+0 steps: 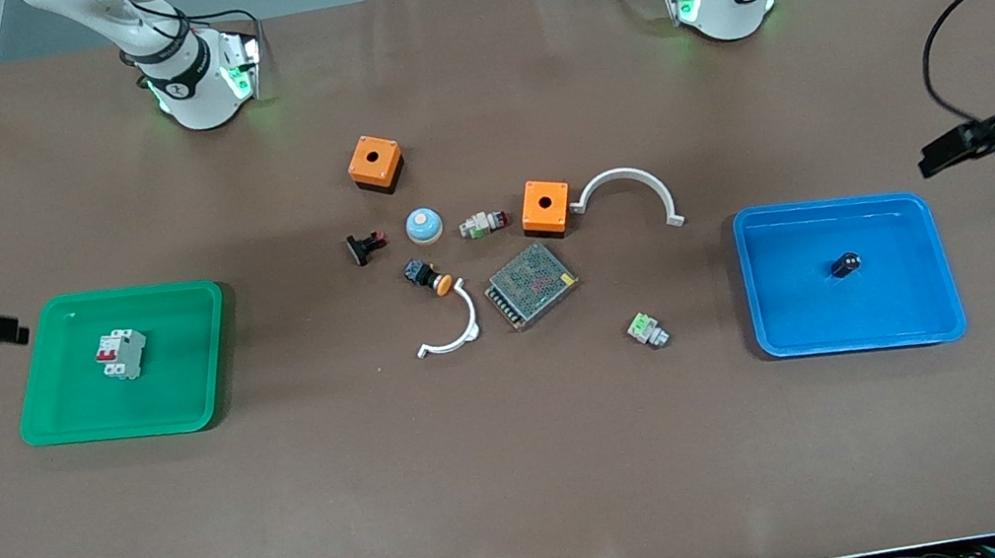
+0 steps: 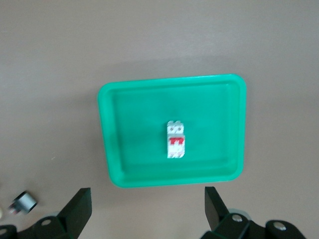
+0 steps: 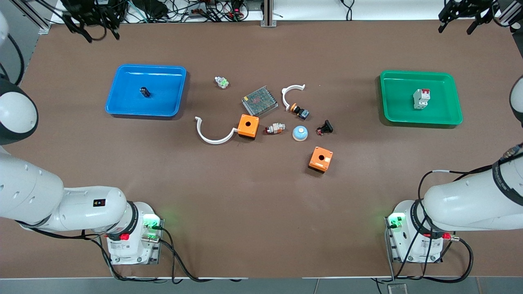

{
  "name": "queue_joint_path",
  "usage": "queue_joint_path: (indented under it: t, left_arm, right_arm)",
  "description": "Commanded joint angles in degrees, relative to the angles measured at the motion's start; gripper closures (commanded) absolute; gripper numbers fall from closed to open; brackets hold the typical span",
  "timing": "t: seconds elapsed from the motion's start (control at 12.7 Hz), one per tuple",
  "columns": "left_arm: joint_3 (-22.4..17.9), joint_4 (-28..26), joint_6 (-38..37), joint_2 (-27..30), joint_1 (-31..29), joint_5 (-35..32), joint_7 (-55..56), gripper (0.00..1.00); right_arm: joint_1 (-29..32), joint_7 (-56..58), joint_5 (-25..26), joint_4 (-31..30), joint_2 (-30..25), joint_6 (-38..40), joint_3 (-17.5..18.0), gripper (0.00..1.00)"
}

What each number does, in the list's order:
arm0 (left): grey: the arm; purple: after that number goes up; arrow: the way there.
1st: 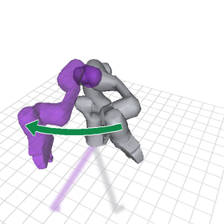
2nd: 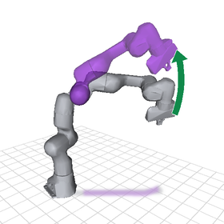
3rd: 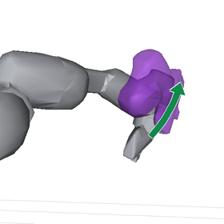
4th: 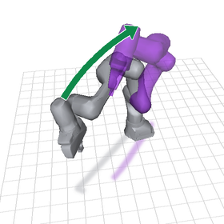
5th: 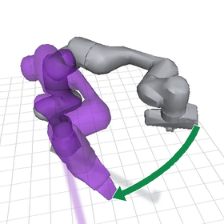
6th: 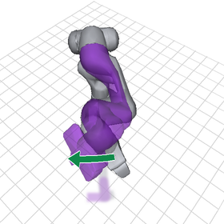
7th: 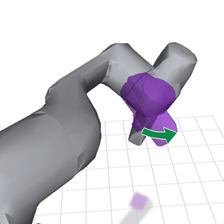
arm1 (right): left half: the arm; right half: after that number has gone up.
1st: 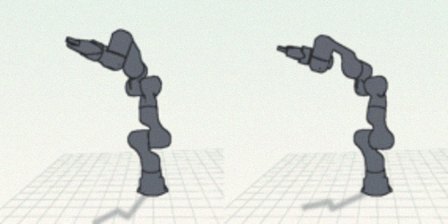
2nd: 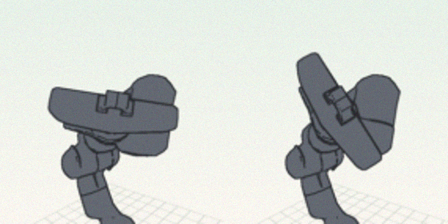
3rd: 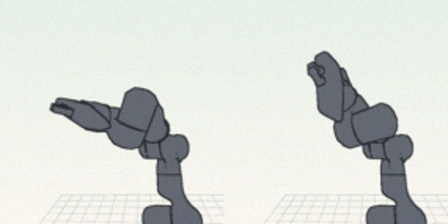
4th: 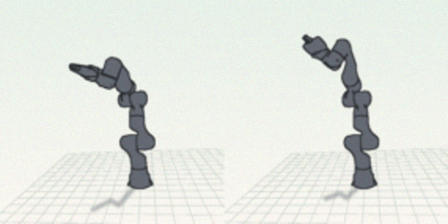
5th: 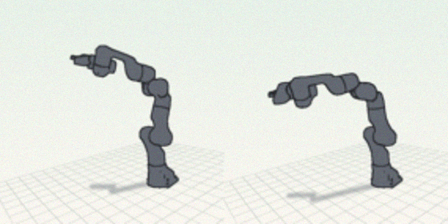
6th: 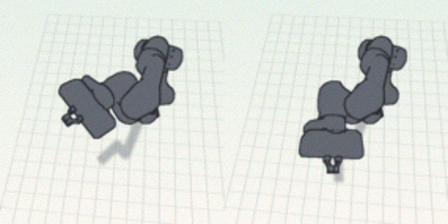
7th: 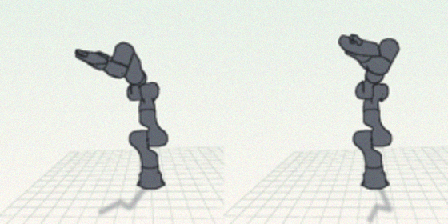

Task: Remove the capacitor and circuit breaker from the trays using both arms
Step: 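Reach the right gripper to the green tray while the left gripper reaches the blue tray, then grasp the breaker with the right gripper while the left gripper grasps the capacitor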

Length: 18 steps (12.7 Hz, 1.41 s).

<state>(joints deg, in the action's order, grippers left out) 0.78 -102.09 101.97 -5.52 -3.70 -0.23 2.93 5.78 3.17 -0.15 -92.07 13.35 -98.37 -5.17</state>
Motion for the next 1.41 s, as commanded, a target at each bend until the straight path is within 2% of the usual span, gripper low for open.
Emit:
queue_joint_path:
  t: [0.0, 0.24, 0.39, 0.55, 0.71, 1.1, 1.18, 1.26, 1.34]
  left_arm:
    - [0.1, -4.08, 6.29, -3.51, 0.36, -1.88, -0.73, 0.0]
    - [0.1, -4.34, 12.7, -10.81, 0.27, -1.88, -0.73, 0.0]
    - [0.1, -4.43, 17.45, -15.29, 0.27, -1.88, -0.47, 0.0]
    - [0.1, -4.43, 20.88, -18.64, 0.36, -1.88, -0.03, 0.0]
    - [0.1, -5.22, 23.61, -20.58, 0.27, -1.88, 0.24, 0.0]
    - [0.01, -8.2, 27.66, -22.69, -0.08, -1.88, 0.24, 0.0]
    - [0.01, -8.99, 28.45, -22.87, -0.34, -1.88, 0.24, 0.0]
    - [0.01, -9.44, 28.89, -23.31, -0.52, -1.97, 0.15, 0.0]
    - [0.01, -9.61, 28.98, -23.66, -0.52, -1.97, 0.15, 0.0]
  right_arm:
    - [3.09, 2.54, 0.5, -7.03, 0.71, -8.81, 0.68, 0.0]
    - [5.73, 3.85, -0.64, -18.19, 0.8, -21.55, 0.86, 0.0]
    - [5.82, 5.0, -1.96, -26.54, 0.89, -33.49, 0.86, 0.0]
    - [5.56, 6.49, -2.05, -31.83, 2.37, -42.82, 0.95, 0.0]
    - [5.56, 8.16, -2.05, -33.25, 4.74, -46.2, 1.04, 0.0]
    - [5.56, 8.78, -2.23, -34.58, 8.36, -48.49, 1.21, 0.01]
    - [5.56, 8.78, -2.23, -34.84, 8.62, -49.1, 1.21, 0.05]
    - [5.56, 8.78, -2.23, -35.02, 8.71, -49.11, 1.3, 0.14]
    - [5.47, 8.7, -2.23, -35.1, 8.71, -49.02, 1.3, 0.28]
